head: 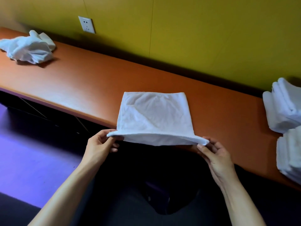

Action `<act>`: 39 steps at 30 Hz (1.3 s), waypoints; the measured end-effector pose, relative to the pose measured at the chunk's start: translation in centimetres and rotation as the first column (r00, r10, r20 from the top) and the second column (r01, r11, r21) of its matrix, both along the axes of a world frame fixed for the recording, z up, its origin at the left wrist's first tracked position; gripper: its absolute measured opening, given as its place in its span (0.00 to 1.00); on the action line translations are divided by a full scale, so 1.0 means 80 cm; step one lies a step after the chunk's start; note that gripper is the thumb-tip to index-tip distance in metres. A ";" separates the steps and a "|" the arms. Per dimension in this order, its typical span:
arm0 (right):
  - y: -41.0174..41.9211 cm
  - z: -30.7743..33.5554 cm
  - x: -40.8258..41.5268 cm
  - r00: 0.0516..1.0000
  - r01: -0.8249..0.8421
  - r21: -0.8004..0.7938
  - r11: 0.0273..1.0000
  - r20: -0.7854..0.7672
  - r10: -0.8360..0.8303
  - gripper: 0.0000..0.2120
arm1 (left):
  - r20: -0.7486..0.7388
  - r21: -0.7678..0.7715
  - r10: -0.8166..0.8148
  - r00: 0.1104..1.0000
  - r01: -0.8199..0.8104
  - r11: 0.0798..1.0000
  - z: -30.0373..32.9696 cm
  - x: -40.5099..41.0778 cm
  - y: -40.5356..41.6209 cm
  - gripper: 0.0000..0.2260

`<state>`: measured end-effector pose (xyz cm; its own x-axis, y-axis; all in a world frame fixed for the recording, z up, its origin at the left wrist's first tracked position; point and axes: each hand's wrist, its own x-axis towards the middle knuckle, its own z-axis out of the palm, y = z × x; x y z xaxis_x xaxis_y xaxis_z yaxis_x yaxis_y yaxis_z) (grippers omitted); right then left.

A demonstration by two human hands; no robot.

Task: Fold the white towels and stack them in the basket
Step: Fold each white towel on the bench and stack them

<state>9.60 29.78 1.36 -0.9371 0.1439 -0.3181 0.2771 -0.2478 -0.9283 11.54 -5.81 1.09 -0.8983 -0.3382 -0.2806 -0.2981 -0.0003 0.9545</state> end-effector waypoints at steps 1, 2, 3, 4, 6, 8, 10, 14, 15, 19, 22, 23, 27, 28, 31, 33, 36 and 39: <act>-0.002 -0.003 -0.006 1.000 0.021 0.148 0.989 -0.012 -0.020 0.18 | -0.018 -0.044 0.005 1.000 -0.006 0.999 -0.001 -0.005 -0.001 0.06; -0.003 -0.008 -0.014 0.998 0.054 0.256 0.965 -0.038 -0.046 0.16 | -0.036 -0.098 -0.004 0.999 0.000 0.995 -0.001 -0.010 -0.003 0.06; -0.003 -0.011 -0.023 0.994 0.092 0.332 0.939 -0.081 -0.069 0.13 | -0.049 -0.171 -0.018 0.999 0.009 0.985 0.000 -0.015 -0.006 0.06; -0.002 -0.014 -0.032 0.988 0.130 0.402 0.906 -0.134 -0.082 0.11 | -0.058 -0.257 -0.034 0.998 0.018 0.966 0.002 -0.021 -0.009 0.06; -0.002 -0.013 -0.053 0.973 0.179 0.516 0.838 -0.217 -0.074 0.12 | -0.082 -0.422 -0.045 0.996 0.006 0.907 0.008 -0.035 -0.013 0.09; -0.005 -0.011 -0.076 0.969 0.174 0.542 0.823 -0.244 -0.044 0.14 | -0.126 -0.488 -0.035 0.991 -0.031 0.872 0.013 -0.054 -0.014 0.11; -0.008 -0.016 -0.103 0.965 0.156 0.541 0.826 -0.264 -0.010 0.15 | -0.130 -0.477 -0.027 0.991 -0.038 0.878 0.009 -0.077 -0.014 0.14; -0.020 -0.036 -0.166 0.963 0.172 0.551 0.816 -0.269 -0.021 0.12 | -0.084 -0.428 0.008 0.996 -0.043 0.903 -0.001 -0.128 -0.009 0.18; -0.023 -0.041 -0.181 0.966 0.169 0.562 0.810 -0.258 -0.022 0.11 | -0.076 -0.424 0.009 0.997 -0.040 0.905 -0.004 -0.139 -0.006 0.18; -0.033 -0.046 -0.237 0.958 0.192 0.607 0.771 -0.288 -0.011 0.09 | -0.069 -0.486 0.015 0.997 -0.047 0.873 -0.012 -0.185 -0.005 0.16; -0.035 -0.043 -0.278 0.941 0.230 0.611 0.758 -0.337 -0.014 0.10 | -0.082 -0.557 0.033 0.996 -0.074 0.827 -0.017 -0.223 -0.017 0.17; -0.036 -0.044 -0.291 0.940 0.237 0.614 0.753 -0.340 -0.019 0.10 | -0.081 -0.571 0.038 0.996 -0.077 0.817 -0.019 -0.237 -0.020 0.18; -0.044 -0.064 -0.330 0.964 0.211 0.665 0.716 -0.263 -0.040 0.11 | -0.011 -0.576 0.072 0.997 -0.065 0.815 -0.039 -0.278 -0.022 0.17; -0.047 -0.071 -0.334 0.974 0.196 0.675 0.712 -0.217 -0.063 0.12 | 0.015 -0.548 0.077 0.997 -0.056 0.835 -0.046 -0.281 -0.020 0.18; -0.052 -0.087 -0.324 0.971 0.234 0.694 0.681 -0.206 -0.124 0.17 | -0.001 -0.717 -0.019 1.000 0.013 0.697 -0.067 -0.268 -0.005 0.25; -0.050 -0.092 -0.305 0.939 0.300 0.737 0.605 -0.339 -0.053 0.16 | -0.045 -0.850 -0.149 0.988 0.040 0.525 -0.072 -0.244 0.015 0.24; -0.046 -0.093 -0.280 0.878 0.273 0.822 0.500 -0.425 0.219 0.12 | -0.061 -0.937 -0.367 0.928 0.073 0.341 -0.077 -0.211 0.050 0.21; -0.046 -0.098 -0.272 0.767 0.108 0.955 0.277 -0.257 0.588 0.15 | 0.006 -0.953 -0.546 0.838 0.170 0.251 -0.083 -0.183 0.088 0.21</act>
